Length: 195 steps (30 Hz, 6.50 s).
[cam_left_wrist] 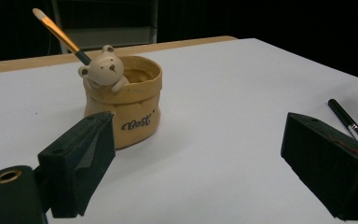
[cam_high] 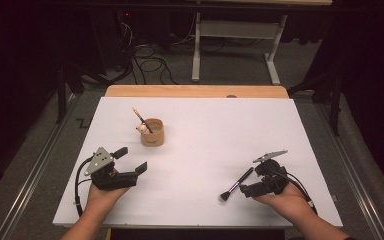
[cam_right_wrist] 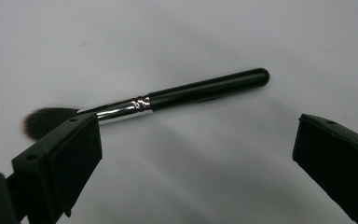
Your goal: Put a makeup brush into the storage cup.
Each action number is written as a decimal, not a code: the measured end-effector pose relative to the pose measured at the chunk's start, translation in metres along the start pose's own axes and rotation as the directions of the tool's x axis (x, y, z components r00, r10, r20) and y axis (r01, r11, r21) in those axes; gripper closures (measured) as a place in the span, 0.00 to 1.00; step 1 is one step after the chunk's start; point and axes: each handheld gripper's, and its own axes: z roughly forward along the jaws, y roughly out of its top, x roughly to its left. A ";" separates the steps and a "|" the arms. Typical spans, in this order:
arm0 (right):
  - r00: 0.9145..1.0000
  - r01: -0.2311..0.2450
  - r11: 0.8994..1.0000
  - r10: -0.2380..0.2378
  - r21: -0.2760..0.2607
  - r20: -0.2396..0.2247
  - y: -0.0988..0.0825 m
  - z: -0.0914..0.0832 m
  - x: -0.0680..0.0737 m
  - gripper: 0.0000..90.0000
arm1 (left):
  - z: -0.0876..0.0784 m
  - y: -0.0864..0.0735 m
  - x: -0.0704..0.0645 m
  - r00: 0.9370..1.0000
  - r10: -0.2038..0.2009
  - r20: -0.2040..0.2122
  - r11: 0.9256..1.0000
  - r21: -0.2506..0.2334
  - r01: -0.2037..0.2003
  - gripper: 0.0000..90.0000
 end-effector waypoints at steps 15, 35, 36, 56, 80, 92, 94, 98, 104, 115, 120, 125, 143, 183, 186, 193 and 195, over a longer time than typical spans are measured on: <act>0.999 -0.043 0.998 0.043 0.039 -0.002 0.015 0.015 0.008 0.01 | 0.000 0.000 0.000 1.000 -0.003 0.007 1.000 -0.002 0.003 0.12; 0.997 -0.073 0.994 0.071 0.083 0.028 0.024 0.031 0.011 0.01 | 0.000 0.000 0.001 1.000 -0.001 0.017 1.000 -0.001 0.001 0.12; 0.997 -0.075 0.993 0.073 0.087 0.022 0.023 0.032 0.011 0.01 | 0.000 0.000 0.001 1.000 -0.001 0.017 1.000 -0.002 0.001 0.12; 0.998 -0.032 0.995 0.026 0.095 0.063 0.018 0.031 0.010 0.25 | 0.000 -0.001 0.001 1.000 -0.004 0.021 1.000 -0.004 0.004 0.12; 0.995 0.059 0.992 -0.067 0.116 0.070 0.016 0.023 0.015 0.70 | 0.000 0.000 0.001 1.000 -0.009 0.027 1.000 -0.007 0.009 0.12; 0.994 0.079 0.989 -0.087 0.121 0.063 0.017 0.023 0.015 0.80 | 0.000 -0.001 0.002 1.000 -0.008 0.027 1.000 -0.004 0.008 0.12; 0.994 0.081 0.989 -0.089 0.121 0.065 0.017 0.023 0.015 0.81 | 0.000 -0.001 0.002 1.000 -0.009 0.026 1.000 -0.005 0.009 0.12; 0.994 0.078 0.988 -0.087 0.132 0.066 0.018 0.023 0.015 0.83 | 0.000 -0.001 0.002 1.000 -0.010 0.025 1.000 -0.006 0.010 0.12; 0.995 0.076 0.988 -0.084 0.134 0.056 0.019 0.023 0.014 0.85 | 0.000 -0.001 0.002 1.000 -0.010 0.025 1.000 -0.006 0.010 0.12; 0.995 0.075 0.988 -0.083 0.134 0.057 0.019 0.023 0.014 0.86 | 0.000 -0.001 0.002 1.000 -0.009 0.024 1.000 -0.009 0.010 0.12; 0.995 0.074 0.988 -0.082 0.135 0.056 0.019 0.024 0.014 0.88 | 0.000 -0.001 0.002 1.000 -0.013 0.024 1.000 -0.014 0.013 0.12; 0.995 0.074 0.988 -0.082 0.137 0.049 0.019 0.024 0.014 0.88 | 0.000 -0.001 0.002 1.000 -0.011 0.024 1.000 -0.015 0.012 0.12; 0.994 0.102 0.986 -0.107 0.128 0.033 0.019 0.023 0.011 0.90 | 0.000 -0.001 0.001 1.000 -0.002 0.023 1.000 -0.018 0.002 0.13; 0.961 0.271 0.960 -0.264 0.075 -0.085 0.055 -0.024 0.019 0.90 | 0.003 0.002 -0.015 0.991 0.134 -0.019 0.991 -0.014 -0.134 0.17; 0.955 0.287 0.955 -0.278 0.075 -0.105 0.060 -0.025 0.025 0.90 | 0.004 0.002 -0.017 0.989 0.146 -0.021 0.989 -0.011 -0.147 0.18; 0.933 0.344 0.937 -0.333 0.064 -0.137 0.069 -0.021 0.036 0.90 | 0.005 0.002 -0.020 0.985 0.171 -0.024 0.985 -0.011 -0.171 0.18; 0.929 0.353 0.934 -0.341 0.059 -0.145 0.071 -0.020 0.039 0.90 | 0.006 0.002 -0.022 0.983 0.182 -0.025 0.983 -0.009 -0.182 0.18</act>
